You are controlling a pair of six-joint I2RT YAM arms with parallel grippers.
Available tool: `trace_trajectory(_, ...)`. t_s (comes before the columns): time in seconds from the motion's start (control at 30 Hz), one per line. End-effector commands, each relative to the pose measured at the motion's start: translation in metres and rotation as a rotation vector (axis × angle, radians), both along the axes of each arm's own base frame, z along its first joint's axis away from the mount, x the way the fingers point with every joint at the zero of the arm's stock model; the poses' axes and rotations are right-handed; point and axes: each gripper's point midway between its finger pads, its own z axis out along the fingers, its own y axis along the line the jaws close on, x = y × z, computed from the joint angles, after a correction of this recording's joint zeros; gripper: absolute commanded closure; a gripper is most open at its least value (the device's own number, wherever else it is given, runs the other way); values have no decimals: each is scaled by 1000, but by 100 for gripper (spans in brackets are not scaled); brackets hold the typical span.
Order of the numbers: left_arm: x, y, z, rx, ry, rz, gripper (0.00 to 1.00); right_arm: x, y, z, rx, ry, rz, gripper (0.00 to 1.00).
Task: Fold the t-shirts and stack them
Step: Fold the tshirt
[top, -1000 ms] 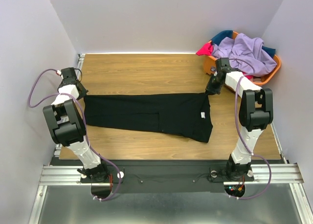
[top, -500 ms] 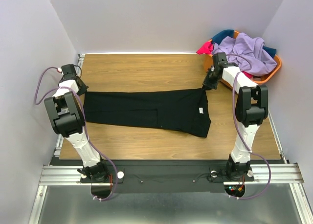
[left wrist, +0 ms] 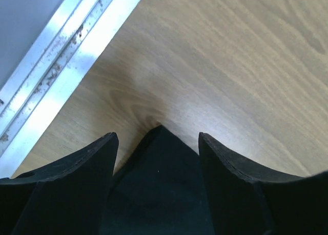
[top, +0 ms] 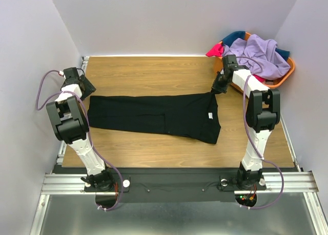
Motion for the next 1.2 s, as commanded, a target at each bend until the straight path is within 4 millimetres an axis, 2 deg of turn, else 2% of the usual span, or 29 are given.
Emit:
trace_trajectory(0.0,-19,11,2,52,18,28,26,78,-50,53,-59,-336,-109,100)
trace_trajectory(0.07,-26,9,-7,54,45,24,31,75,-49,50,-51,-328,-105,100)
trace_trajectory(0.23,-33,11,-14,69,73,24,33,71,-47,46,-46,-322,-97,100)
trace_trajectory(0.33,-35,11,-18,73,88,21,39,68,-47,43,-44,-315,-94,100)
trace_trajectory(0.4,-36,13,-21,74,94,26,47,66,-46,42,-43,-313,-91,100)
trace_trajectory(0.53,-35,14,-20,76,93,37,69,64,-46,41,-43,-312,-88,100)
trace_trajectory(0.63,-31,14,-18,75,82,35,76,62,-46,41,-42,-311,-86,100)
trace_trajectory(0.7,-27,16,-16,75,77,35,77,62,-46,40,-42,-309,-84,100)
trace_trajectory(0.93,-15,13,-12,50,55,24,100,60,-45,38,-41,-305,-83,100)
trace_trajectory(1.17,-8,11,0,32,13,23,100,60,-45,37,-39,-303,-80,100)
